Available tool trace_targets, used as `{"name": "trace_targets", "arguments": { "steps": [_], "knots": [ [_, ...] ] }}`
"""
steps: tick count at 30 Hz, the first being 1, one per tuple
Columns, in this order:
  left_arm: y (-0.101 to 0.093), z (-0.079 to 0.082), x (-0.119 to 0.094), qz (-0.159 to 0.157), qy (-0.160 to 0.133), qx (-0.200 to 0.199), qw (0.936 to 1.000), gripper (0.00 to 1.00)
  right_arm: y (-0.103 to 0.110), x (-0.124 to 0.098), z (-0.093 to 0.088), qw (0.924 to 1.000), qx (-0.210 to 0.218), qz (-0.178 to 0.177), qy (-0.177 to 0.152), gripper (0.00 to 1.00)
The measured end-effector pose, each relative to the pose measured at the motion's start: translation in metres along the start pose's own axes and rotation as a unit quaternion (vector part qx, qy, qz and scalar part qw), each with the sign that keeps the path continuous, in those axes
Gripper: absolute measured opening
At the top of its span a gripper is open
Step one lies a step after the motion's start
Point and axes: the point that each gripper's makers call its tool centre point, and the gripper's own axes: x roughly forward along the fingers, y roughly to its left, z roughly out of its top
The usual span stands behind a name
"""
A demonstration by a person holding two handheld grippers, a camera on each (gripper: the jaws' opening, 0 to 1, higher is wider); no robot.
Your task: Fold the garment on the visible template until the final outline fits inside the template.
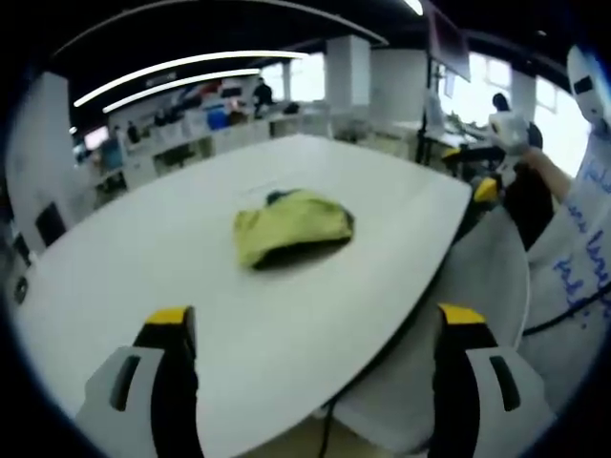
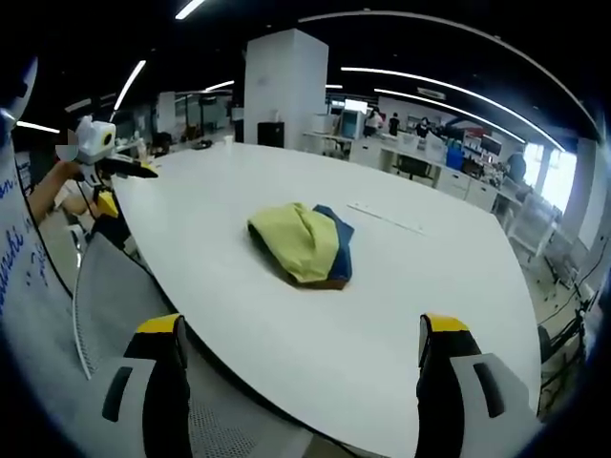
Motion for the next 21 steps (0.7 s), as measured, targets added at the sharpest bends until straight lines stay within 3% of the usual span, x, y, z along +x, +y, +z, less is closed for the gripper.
{"name": "trace_targets", "arguments": {
  "steps": [21],
  "knots": [
    [-0.0005,-0.0017,-0.0007,-0.001,0.003,0.0,1.0,0.99,0.0014,0.0021,-0.0008,1.0,0.001,0.005,-0.001,1.0]
  ]
}}
